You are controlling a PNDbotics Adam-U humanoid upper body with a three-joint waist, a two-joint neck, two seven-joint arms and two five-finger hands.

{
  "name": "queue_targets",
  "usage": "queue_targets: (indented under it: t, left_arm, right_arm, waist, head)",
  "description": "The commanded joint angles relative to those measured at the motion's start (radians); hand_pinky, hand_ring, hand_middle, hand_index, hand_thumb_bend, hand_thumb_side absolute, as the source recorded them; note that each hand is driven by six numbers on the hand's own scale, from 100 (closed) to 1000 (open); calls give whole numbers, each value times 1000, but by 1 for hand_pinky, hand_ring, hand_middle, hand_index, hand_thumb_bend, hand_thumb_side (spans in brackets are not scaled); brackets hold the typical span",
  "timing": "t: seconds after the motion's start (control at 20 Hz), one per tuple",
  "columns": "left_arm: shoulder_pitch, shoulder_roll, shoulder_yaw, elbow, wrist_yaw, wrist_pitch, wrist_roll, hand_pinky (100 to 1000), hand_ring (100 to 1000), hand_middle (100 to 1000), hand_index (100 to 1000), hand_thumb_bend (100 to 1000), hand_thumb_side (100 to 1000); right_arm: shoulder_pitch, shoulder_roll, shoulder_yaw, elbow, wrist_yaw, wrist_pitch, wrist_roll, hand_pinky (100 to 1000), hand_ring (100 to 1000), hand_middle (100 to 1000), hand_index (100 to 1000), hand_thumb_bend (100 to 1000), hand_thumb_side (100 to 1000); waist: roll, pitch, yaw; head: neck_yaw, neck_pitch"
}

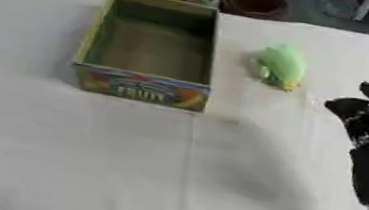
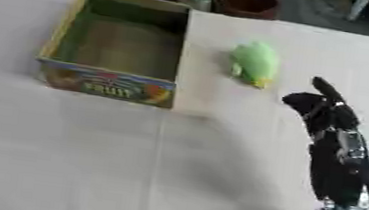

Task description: Pick up objects on the table and place them in the box.

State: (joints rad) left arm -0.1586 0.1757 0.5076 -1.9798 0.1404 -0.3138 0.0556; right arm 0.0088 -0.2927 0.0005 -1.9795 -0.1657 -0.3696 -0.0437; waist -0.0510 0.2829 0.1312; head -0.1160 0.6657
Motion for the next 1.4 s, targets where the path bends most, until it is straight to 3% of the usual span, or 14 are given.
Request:
queue_targets:
  t: [0.05, 0.35, 0.75, 1.1, 1.4]
  left_arm:
    - [-8, 24, 0, -20, 7, 1, 1, 460, 440, 482, 630, 100, 771]
    - [-9, 24, -1, -20, 8, 2, 1, 459, 441, 482, 630, 100, 772]
    - [-9, 23, -2, -20, 8, 5, -2, 458, 441, 482, 629, 100, 773]
    - [-9, 22, -2, -20, 8, 5, -4, 458, 441, 482, 629, 100, 773]
    - [-7, 19, -3, -20, 8, 2, -9, 456, 441, 482, 629, 100, 771]
  right_arm:
    - [-4, -16, -6, -21, -9, -3, 5, 868, 749, 668, 924, 100, 1000]
    - [-4, -17, -7, -21, -13, -4, 6, 869, 749, 669, 924, 100, 1000]
    - [-15, -44, -7, -21, -21, -26, 2, 867, 752, 672, 922, 100, 1000]
    - [-17, -50, -7, -21, -26, -30, 5, 867, 752, 672, 921, 100, 1000]
    - [-39, -93, -12, -21, -30, -45, -13, 864, 759, 679, 913, 100, 1000]
  waist:
    - [6, -17, 0]
    - [5, -19, -1]
    - [2, -20, 2]
    - [2, -18, 4]
    - [5, -13, 7]
  head:
    - [4, -15]
    - [6, -9]
    - [-28, 54]
    - [-29, 56]
    - [-23, 42]
